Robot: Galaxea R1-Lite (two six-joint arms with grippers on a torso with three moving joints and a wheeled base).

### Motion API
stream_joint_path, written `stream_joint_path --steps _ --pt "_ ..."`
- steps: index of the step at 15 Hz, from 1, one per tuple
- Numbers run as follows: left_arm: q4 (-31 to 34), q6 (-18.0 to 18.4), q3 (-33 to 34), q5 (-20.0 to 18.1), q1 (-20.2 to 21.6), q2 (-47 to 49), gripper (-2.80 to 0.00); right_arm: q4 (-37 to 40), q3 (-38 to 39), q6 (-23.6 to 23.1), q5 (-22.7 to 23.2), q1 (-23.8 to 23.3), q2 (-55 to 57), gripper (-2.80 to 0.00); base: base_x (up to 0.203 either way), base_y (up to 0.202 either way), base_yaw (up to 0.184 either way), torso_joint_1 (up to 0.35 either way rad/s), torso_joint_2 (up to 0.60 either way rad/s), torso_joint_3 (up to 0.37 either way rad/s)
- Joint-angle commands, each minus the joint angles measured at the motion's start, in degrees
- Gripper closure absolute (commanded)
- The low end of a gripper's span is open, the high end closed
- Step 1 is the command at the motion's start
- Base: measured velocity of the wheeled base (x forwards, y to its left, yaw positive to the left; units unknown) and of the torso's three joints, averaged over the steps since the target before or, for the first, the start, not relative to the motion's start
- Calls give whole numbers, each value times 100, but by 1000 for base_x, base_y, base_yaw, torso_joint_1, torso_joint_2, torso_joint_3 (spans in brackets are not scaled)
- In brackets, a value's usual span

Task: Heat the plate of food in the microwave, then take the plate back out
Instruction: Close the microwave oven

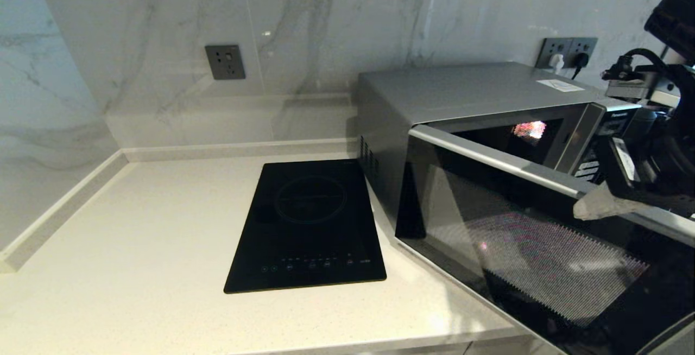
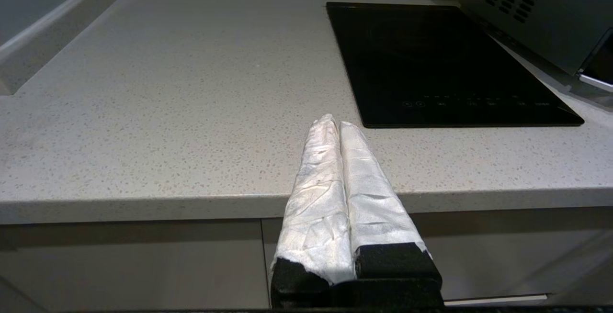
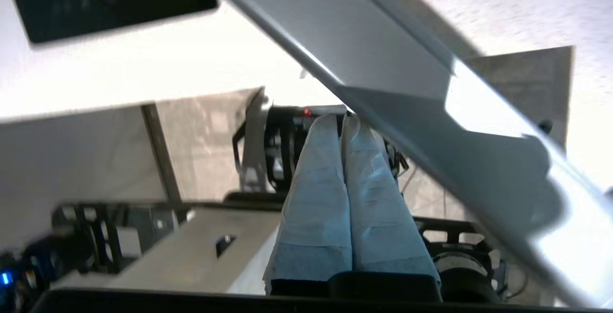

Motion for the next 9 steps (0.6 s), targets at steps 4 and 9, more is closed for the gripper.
stream_joint_path --steps 4,9 --pt "-2 -2 0 3 1 4 0 -404 -17 -99 -17 -1017 102 0 0 0 0 0 0 0" --pt "-2 -11 0 3 1 4 0 -1500 -24 -151 -339 -1808 577 0 0 0 0 0 0 0"
